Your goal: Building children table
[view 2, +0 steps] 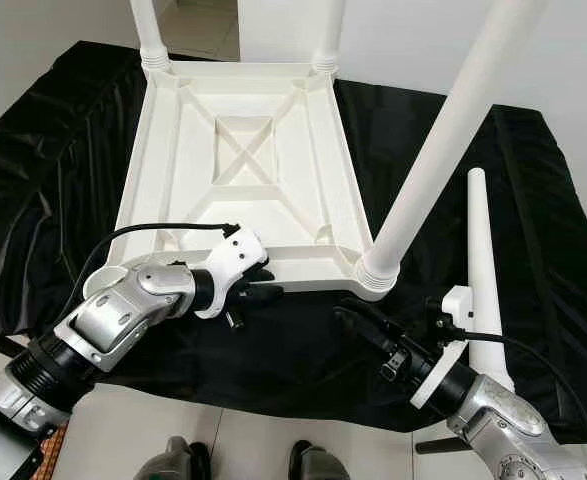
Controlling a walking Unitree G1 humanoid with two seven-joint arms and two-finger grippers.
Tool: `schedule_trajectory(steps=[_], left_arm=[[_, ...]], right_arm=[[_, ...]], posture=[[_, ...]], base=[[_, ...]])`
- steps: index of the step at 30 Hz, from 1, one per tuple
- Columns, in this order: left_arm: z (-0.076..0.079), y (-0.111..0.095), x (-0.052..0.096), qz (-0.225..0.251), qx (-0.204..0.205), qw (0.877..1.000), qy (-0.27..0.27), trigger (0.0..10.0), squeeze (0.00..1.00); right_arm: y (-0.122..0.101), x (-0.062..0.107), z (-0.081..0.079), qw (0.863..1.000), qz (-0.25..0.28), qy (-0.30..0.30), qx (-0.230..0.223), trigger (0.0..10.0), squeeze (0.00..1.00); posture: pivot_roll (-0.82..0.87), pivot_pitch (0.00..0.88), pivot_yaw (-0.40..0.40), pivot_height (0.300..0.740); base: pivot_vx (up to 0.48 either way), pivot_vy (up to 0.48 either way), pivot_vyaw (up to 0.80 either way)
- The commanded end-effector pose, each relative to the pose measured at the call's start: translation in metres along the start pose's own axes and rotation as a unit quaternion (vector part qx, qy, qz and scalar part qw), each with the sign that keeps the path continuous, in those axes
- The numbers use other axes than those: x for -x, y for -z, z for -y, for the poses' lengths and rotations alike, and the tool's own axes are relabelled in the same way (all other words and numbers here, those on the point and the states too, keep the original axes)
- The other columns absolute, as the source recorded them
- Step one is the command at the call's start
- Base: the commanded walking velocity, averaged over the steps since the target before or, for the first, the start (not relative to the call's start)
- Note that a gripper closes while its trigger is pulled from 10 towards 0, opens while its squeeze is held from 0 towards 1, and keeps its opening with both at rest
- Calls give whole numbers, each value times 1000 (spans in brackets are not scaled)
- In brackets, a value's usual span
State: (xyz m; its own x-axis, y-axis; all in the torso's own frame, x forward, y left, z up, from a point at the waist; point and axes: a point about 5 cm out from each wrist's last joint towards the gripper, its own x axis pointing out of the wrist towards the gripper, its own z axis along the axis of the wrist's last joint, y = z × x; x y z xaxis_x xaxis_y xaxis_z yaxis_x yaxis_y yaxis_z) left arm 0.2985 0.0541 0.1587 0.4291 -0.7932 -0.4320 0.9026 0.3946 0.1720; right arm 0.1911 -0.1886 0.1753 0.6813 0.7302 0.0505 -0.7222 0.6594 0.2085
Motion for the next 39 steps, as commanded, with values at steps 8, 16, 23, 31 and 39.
schedule_trajectory(steps=[8,16,23,31,39], left_arm=[[-13,33,18,-69,45,993,-86,0,0],[-25,36,36,-71,68,981,-169,0,0],[-23,39,47,-80,81,975,-192,0,0],[-20,40,53,-83,88,971,-205,10000,0],[-10,18,42,-33,79,986,-141,10000,1000]], right_arm=[[0,2,3,1000,-4,3,5,10000,0],[-1,1,3,1000,-7,0,7,10000,0],[-1,-1,4,1000,-10,-7,9,10000,0],[-1,-2,5,1000,-12,-13,11,10000,0],[-3,-4,4,1000,-12,-19,12,10000,0]], posture=[[-2,209,-2,740],[1,211,-5,740],[10,208,-12,740],[21,206,-19,740],[14,206,-21,740]], base=[[0,0,0],[0,0,0],[0,0,0],[0,0,0],[0,0,0]])
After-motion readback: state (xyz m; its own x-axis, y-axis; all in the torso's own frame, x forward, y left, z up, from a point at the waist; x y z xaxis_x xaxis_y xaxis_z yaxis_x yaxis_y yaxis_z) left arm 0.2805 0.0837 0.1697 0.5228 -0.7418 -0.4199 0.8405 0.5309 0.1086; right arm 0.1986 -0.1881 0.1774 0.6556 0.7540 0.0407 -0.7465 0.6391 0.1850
